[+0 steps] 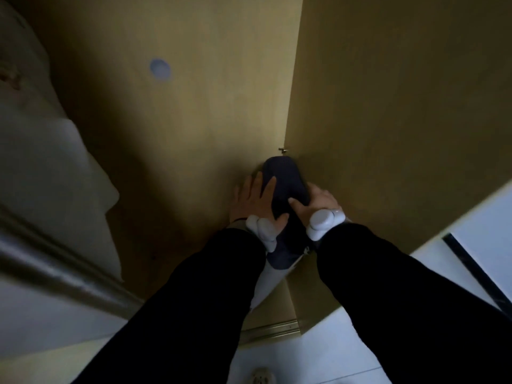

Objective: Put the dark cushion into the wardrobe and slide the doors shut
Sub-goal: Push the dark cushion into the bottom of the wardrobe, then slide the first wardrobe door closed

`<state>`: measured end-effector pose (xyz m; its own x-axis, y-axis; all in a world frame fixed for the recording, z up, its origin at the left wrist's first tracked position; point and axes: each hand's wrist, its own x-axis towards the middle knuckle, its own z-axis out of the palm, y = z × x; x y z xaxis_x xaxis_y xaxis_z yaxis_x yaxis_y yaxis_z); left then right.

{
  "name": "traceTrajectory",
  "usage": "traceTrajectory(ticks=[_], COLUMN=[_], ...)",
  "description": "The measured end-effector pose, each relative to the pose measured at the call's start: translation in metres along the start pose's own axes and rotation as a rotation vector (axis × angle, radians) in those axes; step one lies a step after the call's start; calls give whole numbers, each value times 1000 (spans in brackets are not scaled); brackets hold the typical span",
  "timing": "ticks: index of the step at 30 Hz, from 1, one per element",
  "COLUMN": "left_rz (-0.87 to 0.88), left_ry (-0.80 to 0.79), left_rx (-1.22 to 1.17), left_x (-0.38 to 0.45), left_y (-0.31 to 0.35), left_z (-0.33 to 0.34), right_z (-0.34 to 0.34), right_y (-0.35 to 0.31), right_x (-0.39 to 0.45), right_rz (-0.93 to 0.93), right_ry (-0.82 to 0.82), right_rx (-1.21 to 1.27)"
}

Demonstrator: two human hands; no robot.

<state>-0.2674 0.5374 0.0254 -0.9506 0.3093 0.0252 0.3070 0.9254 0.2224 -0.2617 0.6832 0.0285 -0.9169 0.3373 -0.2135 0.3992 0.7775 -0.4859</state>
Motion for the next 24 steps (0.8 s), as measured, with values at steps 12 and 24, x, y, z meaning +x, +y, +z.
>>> traceTrajectory(ticks=[12,24], left_rz=[57,-60], left_ry=[402,972], left_rx=[47,277], left_x=[-121,-215], left_y=[17,-44], left_z=[-114,-283], right_z=[-63,-94], right_y=[-56,-182], right_x=[-145,-245], right_rz=[-362,-691], right_ry=[283,249], right_rx=[80,286])
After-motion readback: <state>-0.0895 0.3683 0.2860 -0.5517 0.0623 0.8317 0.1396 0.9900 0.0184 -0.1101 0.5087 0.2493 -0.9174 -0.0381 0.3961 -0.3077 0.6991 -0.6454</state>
